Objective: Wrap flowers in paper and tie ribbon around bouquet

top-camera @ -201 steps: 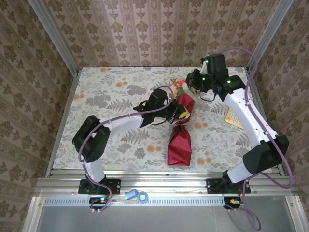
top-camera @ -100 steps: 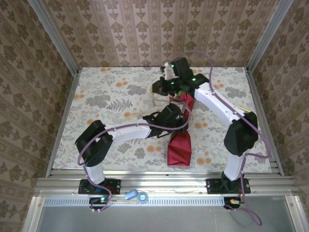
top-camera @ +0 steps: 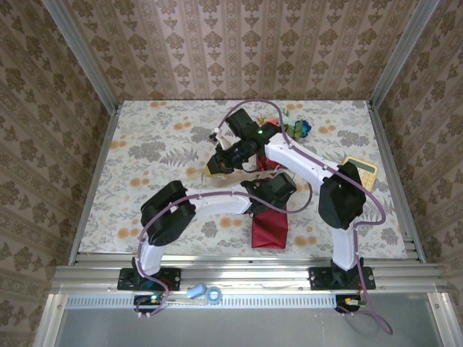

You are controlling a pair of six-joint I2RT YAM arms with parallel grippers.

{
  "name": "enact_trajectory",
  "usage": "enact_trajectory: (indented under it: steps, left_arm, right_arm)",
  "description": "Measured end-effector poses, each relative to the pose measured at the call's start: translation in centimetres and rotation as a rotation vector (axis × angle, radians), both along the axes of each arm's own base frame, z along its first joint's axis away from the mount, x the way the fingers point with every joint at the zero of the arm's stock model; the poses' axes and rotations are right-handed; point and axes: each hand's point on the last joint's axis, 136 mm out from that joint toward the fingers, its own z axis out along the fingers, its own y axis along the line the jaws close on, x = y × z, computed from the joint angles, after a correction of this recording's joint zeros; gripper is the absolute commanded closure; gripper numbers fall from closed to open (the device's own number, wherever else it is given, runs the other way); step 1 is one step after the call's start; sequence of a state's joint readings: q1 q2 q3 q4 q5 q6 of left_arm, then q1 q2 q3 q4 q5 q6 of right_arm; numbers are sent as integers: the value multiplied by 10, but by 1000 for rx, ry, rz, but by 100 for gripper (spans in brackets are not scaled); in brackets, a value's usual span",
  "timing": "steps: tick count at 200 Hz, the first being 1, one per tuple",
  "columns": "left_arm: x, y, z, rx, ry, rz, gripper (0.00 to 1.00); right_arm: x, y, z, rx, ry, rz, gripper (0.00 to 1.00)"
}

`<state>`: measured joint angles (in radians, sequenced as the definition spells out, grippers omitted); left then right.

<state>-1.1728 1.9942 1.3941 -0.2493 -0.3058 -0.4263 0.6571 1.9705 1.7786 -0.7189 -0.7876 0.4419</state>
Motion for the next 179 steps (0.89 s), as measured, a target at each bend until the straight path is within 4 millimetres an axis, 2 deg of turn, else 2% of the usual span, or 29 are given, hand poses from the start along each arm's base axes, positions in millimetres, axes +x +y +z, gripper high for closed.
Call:
enact_trajectory:
  steps: [32,43,59,73,90,102,117,133,148,162,179]
  left_arm:
    - [3,3,-2,52,-33,-10,100]
    - [4,5,-3,63,-35,-9,100]
    - [4,6,-3,69,-36,-7,100]
    - [4,7,-4,72,-35,-6,100]
    - [5,8,-4,73,-26,-5,100]
    - [5,9,-5,67,-13,-5,100]
    - [6,9,-2,46,14,-4,100]
    - [8,11,5,5,52,2,100]
    - [10,13,16,-49,96,8,100]
    - [14,17,30,-111,145,16,100]
    - [21,20,46,-199,217,26,100]
  right_arm:
    - [-14,-9,-10,-48,16,50,100]
    - [-20,-11,-13,-65,23,71,79]
    - [-28,-14,-19,-101,27,89,62]
    - [-25,-18,-23,-143,6,77,54]
    - [-13,-23,-16,-186,-41,31,51]
    - [7,-29,0,-196,-94,-39,47]
    - [37,-45,32,-185,-165,-164,47]
    - [69,-82,73,-170,-239,-346,47]
    - [87,-124,112,-162,-313,-520,48]
    - [93,-164,145,-161,-393,-677,49]
    - [74,-200,172,-171,-460,-821,53]
